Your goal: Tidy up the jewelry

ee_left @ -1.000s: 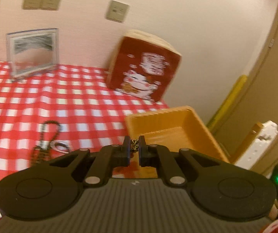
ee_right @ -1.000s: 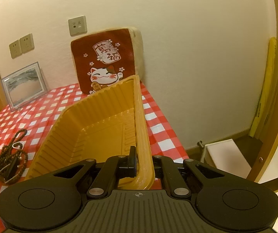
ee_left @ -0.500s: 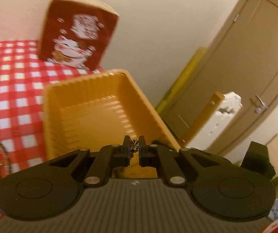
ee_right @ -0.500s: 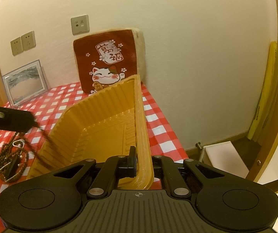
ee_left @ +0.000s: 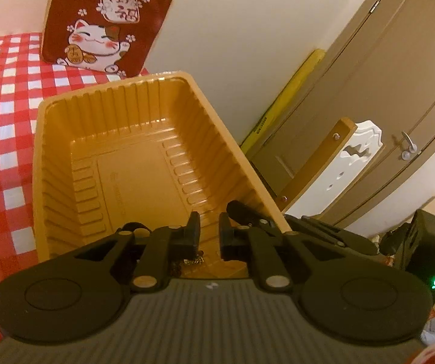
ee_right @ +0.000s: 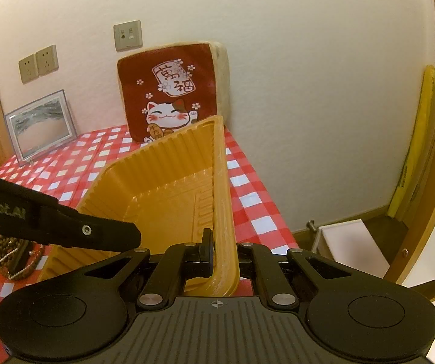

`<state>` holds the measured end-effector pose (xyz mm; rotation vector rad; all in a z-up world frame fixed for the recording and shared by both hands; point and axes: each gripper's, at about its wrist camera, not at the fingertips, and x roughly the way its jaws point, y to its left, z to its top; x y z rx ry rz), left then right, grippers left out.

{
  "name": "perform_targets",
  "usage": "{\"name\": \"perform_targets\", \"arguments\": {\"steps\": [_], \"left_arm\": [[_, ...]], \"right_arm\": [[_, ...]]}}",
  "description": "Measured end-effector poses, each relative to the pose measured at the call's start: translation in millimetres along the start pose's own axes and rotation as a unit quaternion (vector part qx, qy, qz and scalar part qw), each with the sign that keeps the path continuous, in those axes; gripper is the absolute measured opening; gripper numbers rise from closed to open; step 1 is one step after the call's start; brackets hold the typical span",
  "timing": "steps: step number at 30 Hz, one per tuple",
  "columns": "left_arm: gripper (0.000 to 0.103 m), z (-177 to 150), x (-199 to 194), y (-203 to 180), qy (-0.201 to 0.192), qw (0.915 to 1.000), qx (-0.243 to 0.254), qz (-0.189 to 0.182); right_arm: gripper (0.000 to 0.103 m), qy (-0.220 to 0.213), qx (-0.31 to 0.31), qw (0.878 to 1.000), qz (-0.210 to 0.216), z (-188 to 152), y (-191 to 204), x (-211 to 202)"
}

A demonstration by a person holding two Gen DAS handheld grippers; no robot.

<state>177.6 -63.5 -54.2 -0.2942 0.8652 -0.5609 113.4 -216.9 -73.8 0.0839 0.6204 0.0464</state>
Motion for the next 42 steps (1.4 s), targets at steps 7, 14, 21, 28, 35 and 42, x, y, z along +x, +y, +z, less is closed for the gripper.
{"name": "perform_targets", "arguments": {"steps": [7,14,21,28,35,42], "left_arm": [[0.02,4,-33,6,-0.045,0.9985,-0.002,0.029],[0.022,-14,-71,37,-0.07,0.9893,-0.017,0.127],[0.022,-42,-94,85,-0.055,0.9718,-0.064,0.22],[0.022,-52,-91,98,-0.04,0.964,-0.003,0.263],[0.022,-50,-64,116,-0.013,0.9621,0.015,0.272],[0.022,-44,-44,143,0.018,0.9575,-0.004,0.288]], "right_arm": [[0.006,0.0,0.0,1.0,0.0,0,0,0],[0.006,0.001,0.004,1.0,0.002,0,-1,2],[0.006,0.002,0.007,1.0,0.005,0,-3,3],[0.005,0.002,0.007,1.0,0.005,-1,-3,4],[0.005,0.002,0.007,1.0,0.005,-1,-3,4],[0.005,0.003,0.01,1.0,0.005,0,-3,4]]}}
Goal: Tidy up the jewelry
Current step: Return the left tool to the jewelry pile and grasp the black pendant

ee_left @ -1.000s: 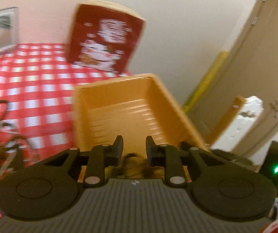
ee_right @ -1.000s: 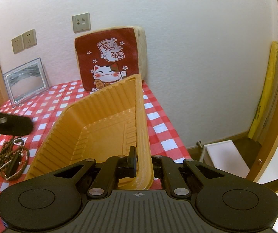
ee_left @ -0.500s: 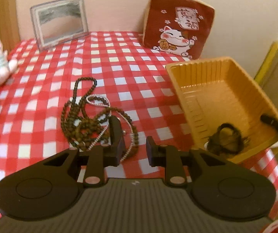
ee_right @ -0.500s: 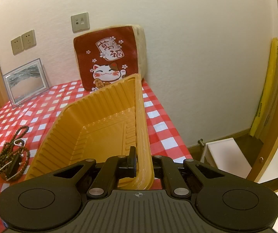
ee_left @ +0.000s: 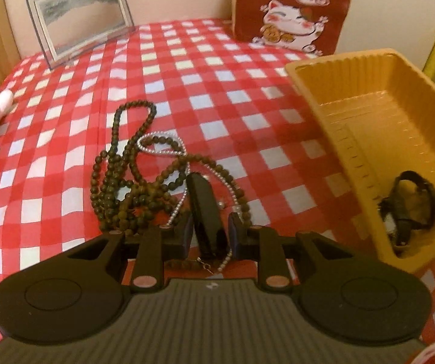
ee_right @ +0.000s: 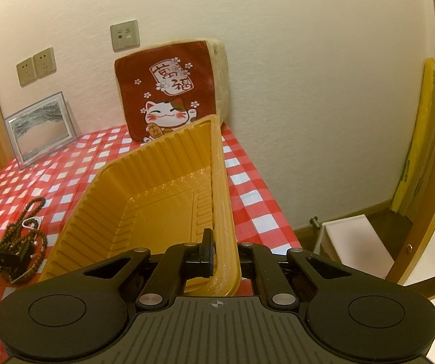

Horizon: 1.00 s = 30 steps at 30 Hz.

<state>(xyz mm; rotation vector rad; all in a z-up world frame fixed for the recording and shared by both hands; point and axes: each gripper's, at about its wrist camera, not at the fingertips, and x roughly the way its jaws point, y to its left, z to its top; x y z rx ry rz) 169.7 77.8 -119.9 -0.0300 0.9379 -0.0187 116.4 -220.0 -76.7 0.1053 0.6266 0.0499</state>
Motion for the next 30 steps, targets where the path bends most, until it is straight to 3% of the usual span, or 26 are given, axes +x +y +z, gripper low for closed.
{"name": "perform_targets", "arguments": {"steps": [17,24,30], "left_arm": [[0.019,7,19,-8,0.005,0.9985,0.054,0.014],[0.019,6,-1,2,-0.005,0.9996,0.026,0.005],[0.019,17,-25,-7,-0.035,0.9988,0.017,-0.028]], "right_arm": [[0.005,0.002,0.004,1.0,0.0,0,-1,2],[0.005,0.001,0.003,1.0,0.001,0,0,2],[0.005,-0.002,-0.002,1.0,0.002,-1,1,3]]}}
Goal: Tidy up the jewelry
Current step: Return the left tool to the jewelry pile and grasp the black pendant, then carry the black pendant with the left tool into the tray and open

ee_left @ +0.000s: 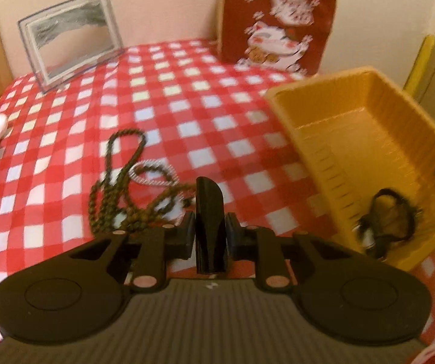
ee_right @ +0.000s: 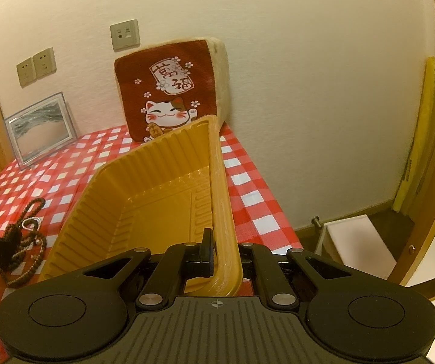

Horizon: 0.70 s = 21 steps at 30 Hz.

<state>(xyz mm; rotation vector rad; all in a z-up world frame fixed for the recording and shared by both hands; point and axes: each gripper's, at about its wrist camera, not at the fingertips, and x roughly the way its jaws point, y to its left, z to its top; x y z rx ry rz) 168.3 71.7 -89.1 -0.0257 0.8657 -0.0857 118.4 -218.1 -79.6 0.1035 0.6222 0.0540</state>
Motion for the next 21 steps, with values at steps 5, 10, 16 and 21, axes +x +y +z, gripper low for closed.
{"name": "perform_targets", "arguments": {"steps": [5,10,16,21], "left_arm": [[0.019,15,-7,-26,-0.024,0.9985,0.002,-0.05],[0.019,29,4,-59,-0.033,0.9948,0.019,-0.095],[0.019,32,31,-86,-0.009,0.9923,0.026,-0.121],[0.019,28,52,-96,0.014,0.9929,0.02,-0.117]], "right_arm": [[0.005,-0.004,-0.004,1.0,0.0,1,1,3],[0.005,-0.009,-0.015,1.0,0.001,2,4,3],[0.005,-0.013,-0.024,1.0,-0.003,1,5,3],[0.005,-0.013,-0.024,1.0,-0.003,1,6,3]]}}
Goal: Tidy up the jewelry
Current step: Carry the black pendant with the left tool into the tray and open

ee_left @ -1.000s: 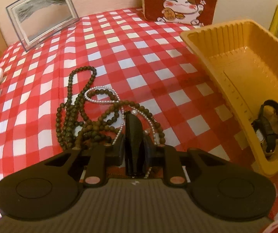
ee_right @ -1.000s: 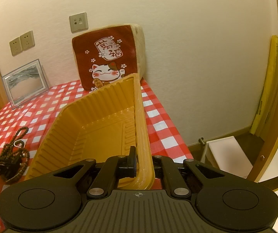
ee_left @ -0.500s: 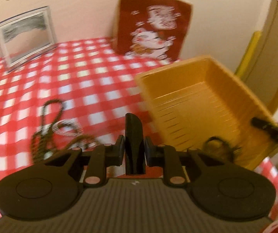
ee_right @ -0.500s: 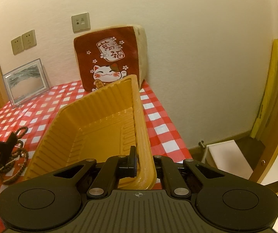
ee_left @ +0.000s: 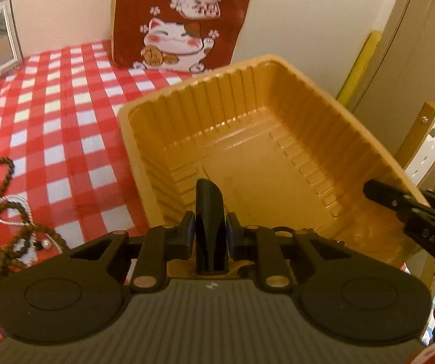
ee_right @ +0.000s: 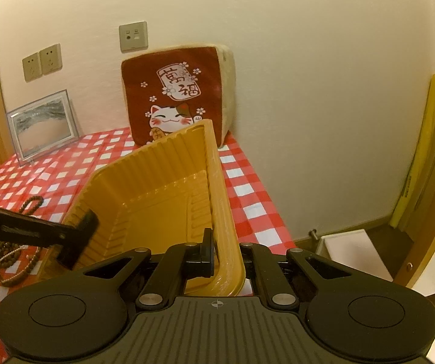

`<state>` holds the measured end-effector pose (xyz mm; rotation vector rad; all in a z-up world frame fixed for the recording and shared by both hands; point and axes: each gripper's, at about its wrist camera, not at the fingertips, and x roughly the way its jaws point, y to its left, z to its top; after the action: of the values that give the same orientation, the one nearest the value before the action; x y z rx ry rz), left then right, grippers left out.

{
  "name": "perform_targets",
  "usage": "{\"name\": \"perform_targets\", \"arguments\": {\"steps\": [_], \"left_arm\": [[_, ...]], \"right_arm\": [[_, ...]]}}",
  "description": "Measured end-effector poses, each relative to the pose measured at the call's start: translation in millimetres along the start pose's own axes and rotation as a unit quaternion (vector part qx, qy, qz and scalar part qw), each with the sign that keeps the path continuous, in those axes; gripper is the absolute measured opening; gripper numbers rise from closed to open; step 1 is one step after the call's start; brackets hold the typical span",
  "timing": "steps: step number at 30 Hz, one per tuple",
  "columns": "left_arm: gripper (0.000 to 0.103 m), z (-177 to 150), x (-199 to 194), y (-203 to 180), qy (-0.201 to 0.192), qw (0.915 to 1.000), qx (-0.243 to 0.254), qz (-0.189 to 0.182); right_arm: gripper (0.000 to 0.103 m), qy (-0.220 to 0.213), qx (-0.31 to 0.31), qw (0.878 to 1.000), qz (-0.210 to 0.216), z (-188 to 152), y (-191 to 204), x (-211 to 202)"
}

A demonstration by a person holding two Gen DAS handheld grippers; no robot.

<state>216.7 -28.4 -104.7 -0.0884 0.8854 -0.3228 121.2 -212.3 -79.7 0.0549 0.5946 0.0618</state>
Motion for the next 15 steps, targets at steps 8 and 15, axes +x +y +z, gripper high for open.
{"name": "perform_targets", "arguments": {"steps": [8,15], "left_arm": [[0.019,-1,0,1,-0.003,0.9998,-0.017,0.002],[0.02,1,-34,20,-0.039,0.998,-0.046,0.017]], "right_arm": [[0.005,0.002,0.0,1.0,0.001,0,1,0],[0.005,0.003,0.004,1.0,0.003,2,-1,1]]}}
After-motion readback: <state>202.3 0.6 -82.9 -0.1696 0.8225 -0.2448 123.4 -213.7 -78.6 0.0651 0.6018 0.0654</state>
